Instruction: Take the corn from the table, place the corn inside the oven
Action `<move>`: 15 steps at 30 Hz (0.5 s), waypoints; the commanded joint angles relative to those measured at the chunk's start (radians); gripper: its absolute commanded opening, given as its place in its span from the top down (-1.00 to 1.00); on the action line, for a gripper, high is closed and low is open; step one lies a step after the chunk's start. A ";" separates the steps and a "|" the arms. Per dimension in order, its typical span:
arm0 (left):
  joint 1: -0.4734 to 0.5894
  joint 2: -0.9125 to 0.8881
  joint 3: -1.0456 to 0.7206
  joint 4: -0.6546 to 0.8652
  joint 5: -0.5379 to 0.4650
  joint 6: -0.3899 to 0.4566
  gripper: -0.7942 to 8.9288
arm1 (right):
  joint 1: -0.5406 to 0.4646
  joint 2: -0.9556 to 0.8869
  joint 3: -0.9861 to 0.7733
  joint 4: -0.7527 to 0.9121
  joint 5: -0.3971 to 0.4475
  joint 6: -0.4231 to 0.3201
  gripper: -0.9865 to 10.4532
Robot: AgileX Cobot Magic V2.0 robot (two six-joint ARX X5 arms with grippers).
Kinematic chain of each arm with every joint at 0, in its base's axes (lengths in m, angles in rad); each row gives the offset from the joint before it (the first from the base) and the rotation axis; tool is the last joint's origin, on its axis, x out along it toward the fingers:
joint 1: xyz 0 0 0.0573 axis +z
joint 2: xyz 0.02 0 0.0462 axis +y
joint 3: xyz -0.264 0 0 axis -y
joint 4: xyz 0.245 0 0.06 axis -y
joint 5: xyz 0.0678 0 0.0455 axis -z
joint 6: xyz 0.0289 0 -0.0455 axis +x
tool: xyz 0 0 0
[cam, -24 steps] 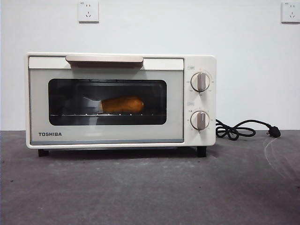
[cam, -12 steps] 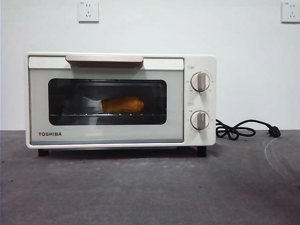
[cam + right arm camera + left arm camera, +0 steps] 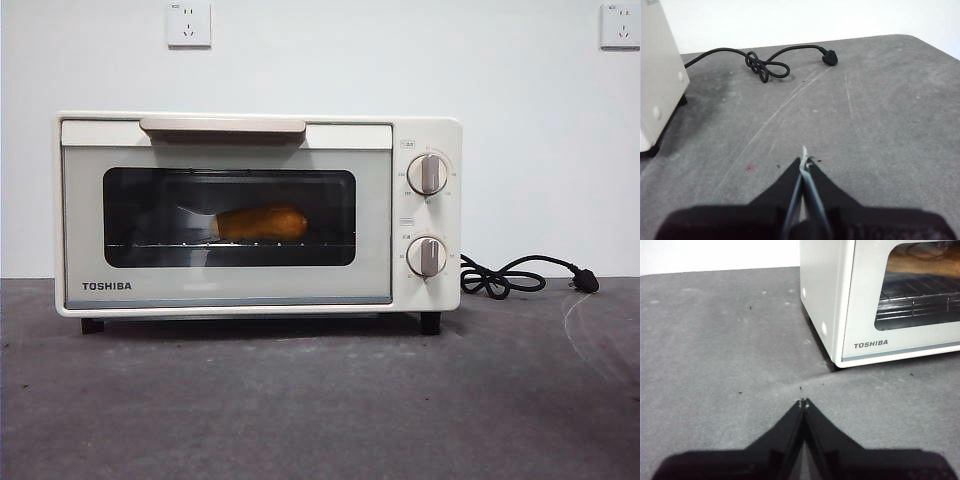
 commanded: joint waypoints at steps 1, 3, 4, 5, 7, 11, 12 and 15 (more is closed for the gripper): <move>-0.002 0.000 -0.007 0.011 0.000 0.011 0.84 | 0.001 -0.001 -0.010 0.008 0.000 0.011 0.83; -0.002 0.000 -0.007 0.011 0.000 0.011 0.84 | 0.001 -0.001 -0.010 0.008 0.000 0.012 0.83; -0.002 0.000 -0.007 0.011 0.000 0.011 0.84 | 0.001 -0.001 -0.010 0.008 0.000 0.011 0.83; -0.002 0.000 -0.007 0.011 0.000 0.011 0.84 | 0.001 -0.001 -0.010 0.008 0.000 0.011 0.83; -0.002 0.000 -0.007 0.011 0.000 0.011 0.84 | 0.001 -0.001 -0.010 0.008 0.000 0.011 0.83; -0.002 0.000 -0.007 0.011 0.000 0.011 0.84 | 0.001 -0.001 -0.010 0.008 0.000 0.012 0.83; -0.002 0.000 -0.007 0.011 0.000 0.011 0.84 | 0.001 -0.001 -0.010 0.008 0.000 0.011 0.83; -0.002 0.000 -0.007 0.011 0.000 0.011 0.84 | 0.001 -0.001 -0.010 0.008 0.000 0.012 0.83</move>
